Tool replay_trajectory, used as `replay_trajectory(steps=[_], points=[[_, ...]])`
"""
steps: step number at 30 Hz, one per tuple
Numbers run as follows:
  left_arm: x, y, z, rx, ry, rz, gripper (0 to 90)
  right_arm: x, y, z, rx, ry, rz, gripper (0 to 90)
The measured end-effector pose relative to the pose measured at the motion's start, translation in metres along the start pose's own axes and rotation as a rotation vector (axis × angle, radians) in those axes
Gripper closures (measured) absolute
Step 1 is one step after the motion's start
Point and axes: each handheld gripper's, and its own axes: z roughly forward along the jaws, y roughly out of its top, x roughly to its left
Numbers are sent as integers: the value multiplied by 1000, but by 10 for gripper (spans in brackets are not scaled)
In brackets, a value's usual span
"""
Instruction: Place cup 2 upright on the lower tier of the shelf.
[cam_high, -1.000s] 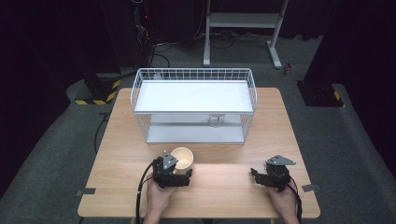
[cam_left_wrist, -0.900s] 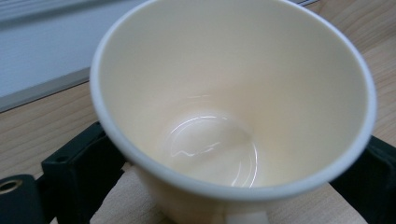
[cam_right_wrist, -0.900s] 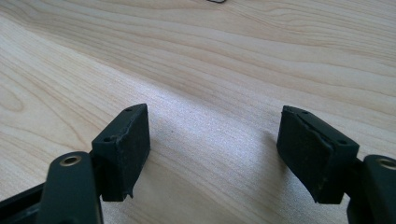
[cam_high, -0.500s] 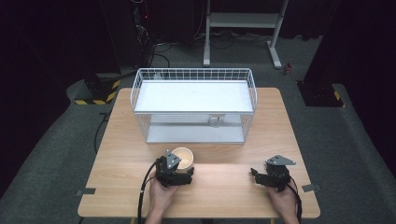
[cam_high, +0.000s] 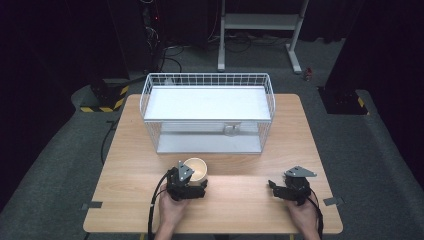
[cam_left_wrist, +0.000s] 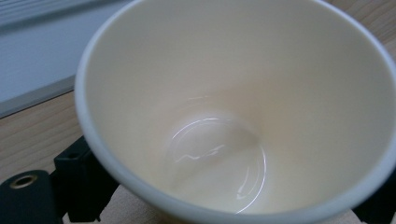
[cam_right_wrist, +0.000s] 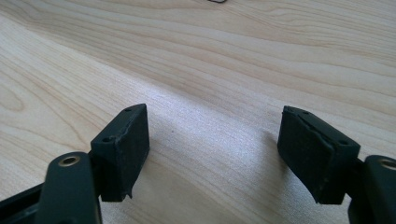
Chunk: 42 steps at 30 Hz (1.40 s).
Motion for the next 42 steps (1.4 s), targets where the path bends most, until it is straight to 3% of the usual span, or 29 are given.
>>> replay_trajectory(steps=[11, 18, 22, 31, 37, 42], points=[[2, 1, -3, -7, 11, 22, 88, -1, 0, 0, 2, -15, 24, 235], [6, 6, -6, -7, -14, -12, 89, -10, 5, 6, 2, -63, 62, 232], [6, 12, -7, -15, 13, -16, 89, -10, 5, 6, 1, -62, 63, 232], [9, 25, -11, -28, -22, -23, 89, -10, 5, 6, 2, -62, 66, 231], [12, 32, -9, -7, -37, -16, 90, -11, 5, 6, 2, -63, 62, 231], [16, 36, -7, 9, -41, -33, 90, -11, 5, 6, 1, -63, 60, 230]])
